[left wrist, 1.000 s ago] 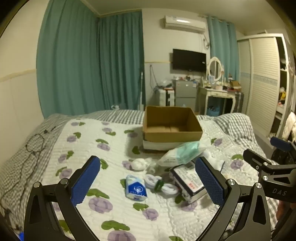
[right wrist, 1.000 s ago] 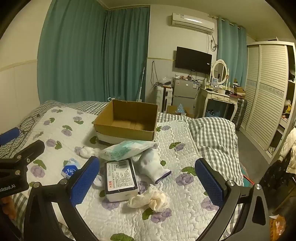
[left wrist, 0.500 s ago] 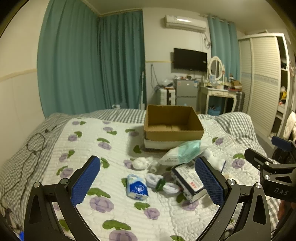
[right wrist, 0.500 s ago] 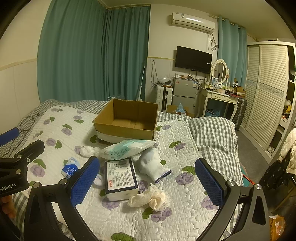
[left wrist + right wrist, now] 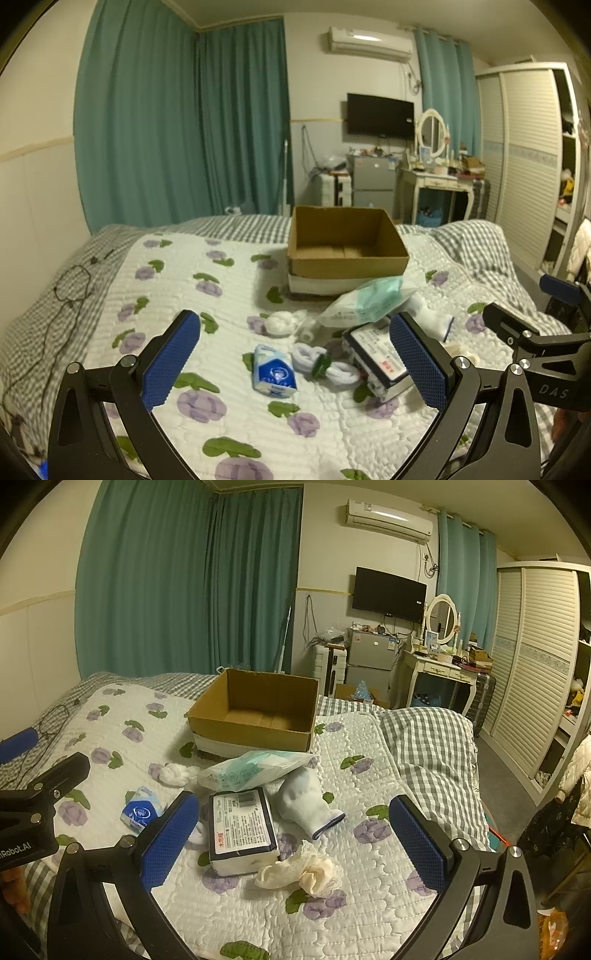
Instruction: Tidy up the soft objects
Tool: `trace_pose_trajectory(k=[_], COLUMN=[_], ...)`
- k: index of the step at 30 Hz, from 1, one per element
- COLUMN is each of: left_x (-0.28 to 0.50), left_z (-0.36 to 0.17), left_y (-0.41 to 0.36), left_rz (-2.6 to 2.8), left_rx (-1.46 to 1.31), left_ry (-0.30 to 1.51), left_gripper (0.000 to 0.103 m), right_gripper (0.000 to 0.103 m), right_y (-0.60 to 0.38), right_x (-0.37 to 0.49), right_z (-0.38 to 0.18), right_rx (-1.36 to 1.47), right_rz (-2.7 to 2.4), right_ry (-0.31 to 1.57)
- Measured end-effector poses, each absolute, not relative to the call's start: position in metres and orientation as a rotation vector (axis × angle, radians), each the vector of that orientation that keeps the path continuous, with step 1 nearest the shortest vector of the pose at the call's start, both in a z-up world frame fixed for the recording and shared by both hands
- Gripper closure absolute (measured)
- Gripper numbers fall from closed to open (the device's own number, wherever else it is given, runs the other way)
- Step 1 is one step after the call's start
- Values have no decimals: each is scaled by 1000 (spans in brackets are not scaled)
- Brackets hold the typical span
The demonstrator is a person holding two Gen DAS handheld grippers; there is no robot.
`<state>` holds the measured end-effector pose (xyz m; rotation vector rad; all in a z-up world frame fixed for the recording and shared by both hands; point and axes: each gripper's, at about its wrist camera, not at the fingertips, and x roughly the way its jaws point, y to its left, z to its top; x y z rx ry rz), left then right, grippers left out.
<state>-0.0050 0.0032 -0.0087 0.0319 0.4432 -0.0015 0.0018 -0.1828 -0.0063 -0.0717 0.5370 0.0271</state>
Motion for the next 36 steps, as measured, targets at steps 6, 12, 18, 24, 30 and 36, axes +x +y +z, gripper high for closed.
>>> trace_pose_trajectory(k=[6,12,18,24,30,36], left_x=[-5,-4,-2,-3,-6,-5], left_z=[-7,-5,-3,-3,-3,2], left_y=[3,1,-1,0,-1,-9], left_rz=[1,-2,1,12,33,38], left_rx=[33,41,41,40,54,56], left_ry=[447,450,453,457,467,465], left_gripper=[0,0,0,0,0,0], right_gripper=[0,0,0,0,0,0], right_y=[-182,-184,-181,-182,-183,-187], right_x=[3,3,4,4,5,4], right_z=[-9,-7,-10,-8,-8,-7], right_rx=[-70,-66,-64,-64,-55,-54], right_rz=[32,33,34,35,48,67], right_ry=[547,544,547,547,550,548])
